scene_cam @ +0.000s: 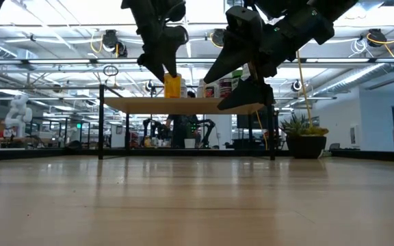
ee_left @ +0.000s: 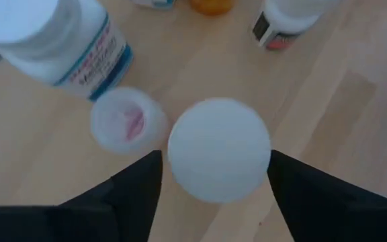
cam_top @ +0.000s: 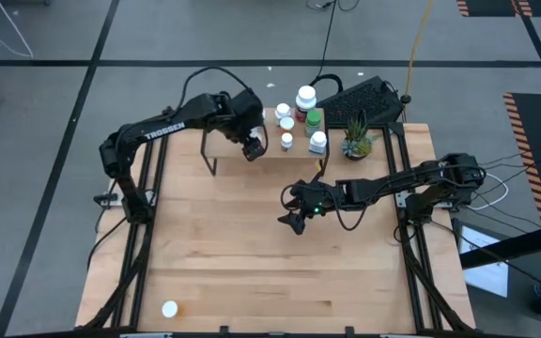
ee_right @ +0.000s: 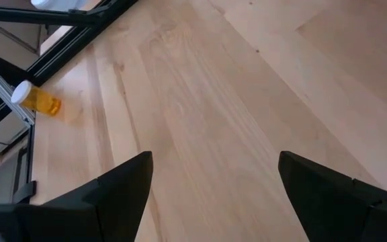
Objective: Pick and place medicine bottles onto shelf by color
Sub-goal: Put the orange pill bottle on the shelf
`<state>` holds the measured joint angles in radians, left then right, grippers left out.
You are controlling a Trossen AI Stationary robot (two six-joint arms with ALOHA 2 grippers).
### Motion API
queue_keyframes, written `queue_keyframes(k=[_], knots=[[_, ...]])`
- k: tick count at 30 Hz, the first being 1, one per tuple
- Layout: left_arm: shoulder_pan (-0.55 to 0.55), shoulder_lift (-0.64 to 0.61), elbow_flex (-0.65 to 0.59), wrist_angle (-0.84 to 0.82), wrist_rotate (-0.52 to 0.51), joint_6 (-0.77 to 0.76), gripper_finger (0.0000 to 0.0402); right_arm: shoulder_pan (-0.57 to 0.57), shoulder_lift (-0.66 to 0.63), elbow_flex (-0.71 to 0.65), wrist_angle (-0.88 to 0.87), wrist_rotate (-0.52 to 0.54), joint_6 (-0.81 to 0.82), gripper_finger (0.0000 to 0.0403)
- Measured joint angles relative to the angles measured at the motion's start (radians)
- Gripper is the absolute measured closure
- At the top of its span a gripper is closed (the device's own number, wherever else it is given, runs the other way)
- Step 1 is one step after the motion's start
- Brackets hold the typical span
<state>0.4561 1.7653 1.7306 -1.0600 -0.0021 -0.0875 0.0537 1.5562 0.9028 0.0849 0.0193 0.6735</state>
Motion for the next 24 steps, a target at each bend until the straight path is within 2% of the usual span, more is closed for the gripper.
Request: queue_keyframes(k=[6,9,15,20,24], knots=[[0.000,-0.067,0.005,-0.092,-0.017,0.024,0.0085,0.012,0.000,0.000,0.000,0.000,-0.013,0.0085],[-0.008,-0.122,0.005,-0.158,-0.019,-0.019,0.0068,0.014,0.000,0.000,0.000,0.000,-0.051,0.0085],[-0.075,-0.227,-0.015,-0.352,-0.085,-0.152,0.0072,-0.002,0.000,0.000,0.007,0.001,-0.124,0.0085],[-0.227,-0.376,-0.215,-0.357,-0.104,-0.362,0.0087,-0.026,-0.001,0.000,0.013,0.001,-0.170,0.0085],[-0.422,-0.498,-0.410,-0.324,-0.076,-0.613,0.0099,-0.034,-0.001,0.000,0.015,0.000,-0.177,0.0085]])
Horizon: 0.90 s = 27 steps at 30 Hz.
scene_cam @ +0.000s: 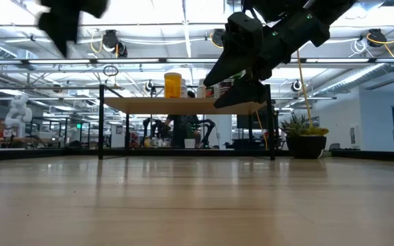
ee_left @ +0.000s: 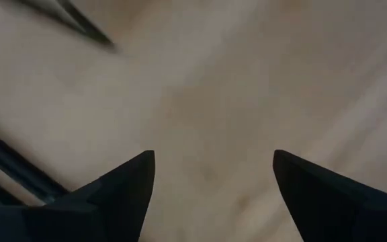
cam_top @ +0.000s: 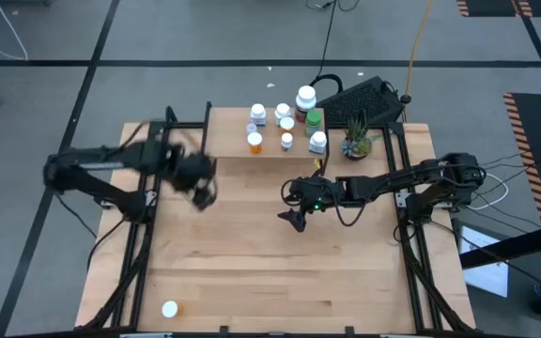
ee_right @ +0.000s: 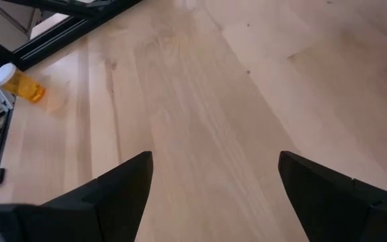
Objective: Pick and place medicine bottles onto shelf by color
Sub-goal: Put the orange pill bottle on the shelf
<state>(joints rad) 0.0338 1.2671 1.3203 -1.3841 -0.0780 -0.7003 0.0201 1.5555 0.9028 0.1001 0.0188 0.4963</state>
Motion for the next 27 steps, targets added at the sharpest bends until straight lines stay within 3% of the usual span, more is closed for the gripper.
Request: queue_keyframes(k=[8,16,22,27], knots=[[-0.507,-0.104,-0.175,0.129,0.043,-0.579,0.0126,0.001,0.000,0.000,0.002,-0.011,-0.070,0.0085],[-0.918,0.018,-0.213,0.393,0.053,-0.972,0.0169,0.001,0.000,0.000,0.040,0.006,-0.199,0.0085],[-1.046,0.156,-0.224,0.507,0.171,-1.438,0.0186,-0.001,0.000,0.000,0.077,0.006,-0.220,0.0085],[-1.061,0.213,-0.224,0.584,0.200,-1.530,0.0167,-0.001,0.000,0.000,0.108,0.006,-0.232,0.0085]])
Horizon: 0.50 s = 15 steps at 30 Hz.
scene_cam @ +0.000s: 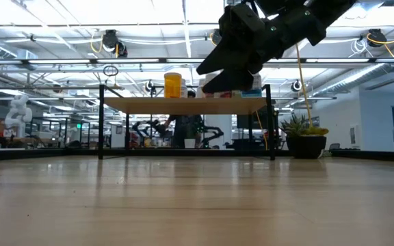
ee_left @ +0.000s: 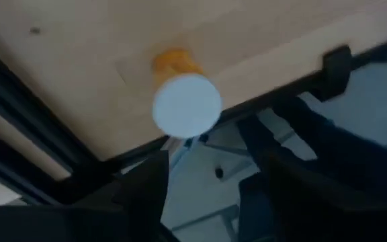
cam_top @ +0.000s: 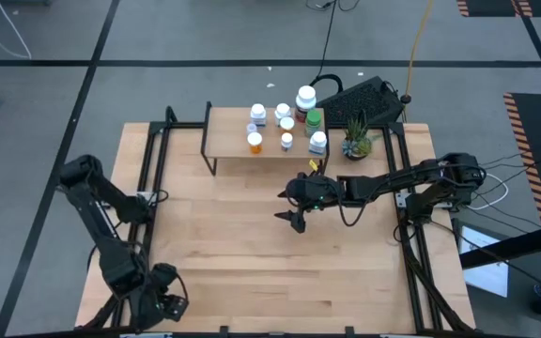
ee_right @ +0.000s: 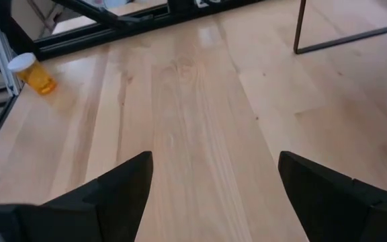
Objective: Pick and place medicine bottles onto shelf by color
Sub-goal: Put the orange pill bottle on the shelf
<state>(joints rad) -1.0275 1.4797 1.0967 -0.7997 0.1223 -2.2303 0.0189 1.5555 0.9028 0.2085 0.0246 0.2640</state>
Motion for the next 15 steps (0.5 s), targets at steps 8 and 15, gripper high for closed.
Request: queue_keyframes(k=[8,15], knots=[[0.000,0.090,0.000,-0.026,0.024,-0.024,0.0084,0.000,0.000,0.000,0.011,-0.001,0.045,0.0085],[0.013,0.141,0.000,-0.001,0.061,-0.045,0.0040,0.015,0.000,0.000,0.010,-0.002,0.068,0.0085]])
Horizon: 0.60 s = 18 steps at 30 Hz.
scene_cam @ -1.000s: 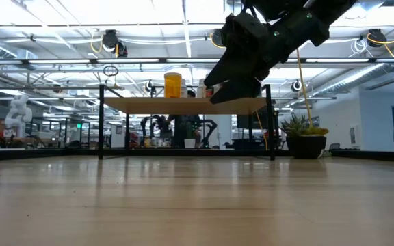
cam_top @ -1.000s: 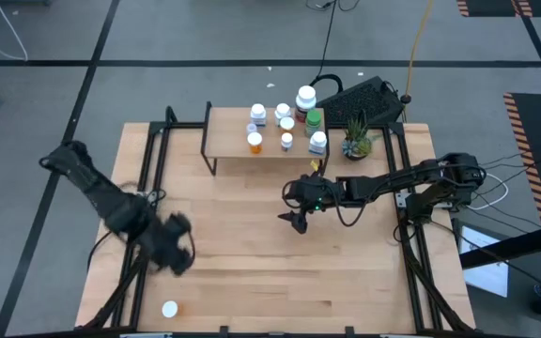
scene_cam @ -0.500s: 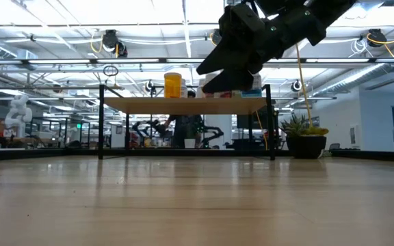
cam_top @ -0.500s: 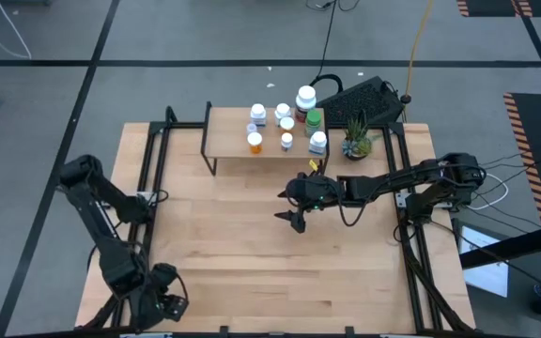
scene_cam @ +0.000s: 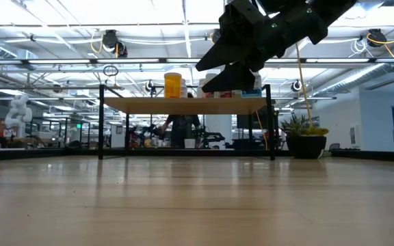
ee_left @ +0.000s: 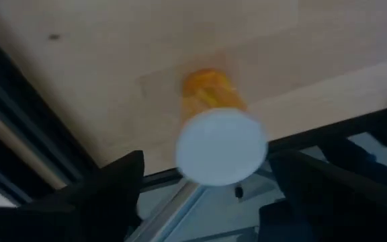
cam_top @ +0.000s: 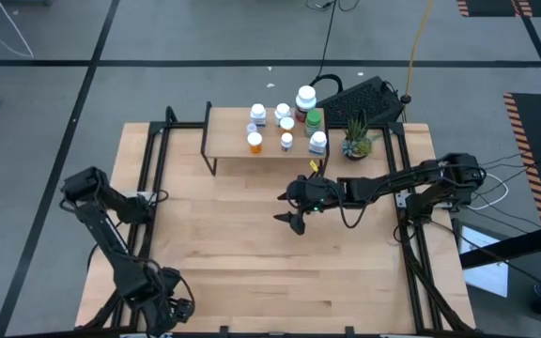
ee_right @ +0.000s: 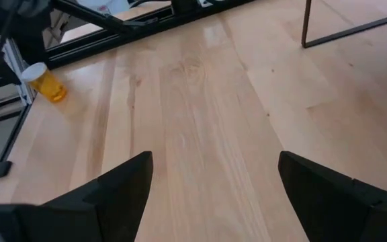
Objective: Pick and place medicine bottles onto shelf by color
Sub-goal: Put the orange pill bottle on the shelf
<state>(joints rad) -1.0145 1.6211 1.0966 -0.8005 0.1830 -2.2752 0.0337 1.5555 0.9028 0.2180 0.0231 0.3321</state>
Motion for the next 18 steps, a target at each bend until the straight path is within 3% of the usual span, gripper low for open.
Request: queue_keyframes(k=[6,18], knots=[[0.011,0.031,0.000,0.007,0.000,0.026,0.0055,0.001,0.000,0.000,-0.001,0.000,0.004,0.0085],[0.033,0.055,0.000,0.027,0.001,0.056,0.0148,0.001,0.000,0.000,-0.001,0.000,0.003,0.0085]])
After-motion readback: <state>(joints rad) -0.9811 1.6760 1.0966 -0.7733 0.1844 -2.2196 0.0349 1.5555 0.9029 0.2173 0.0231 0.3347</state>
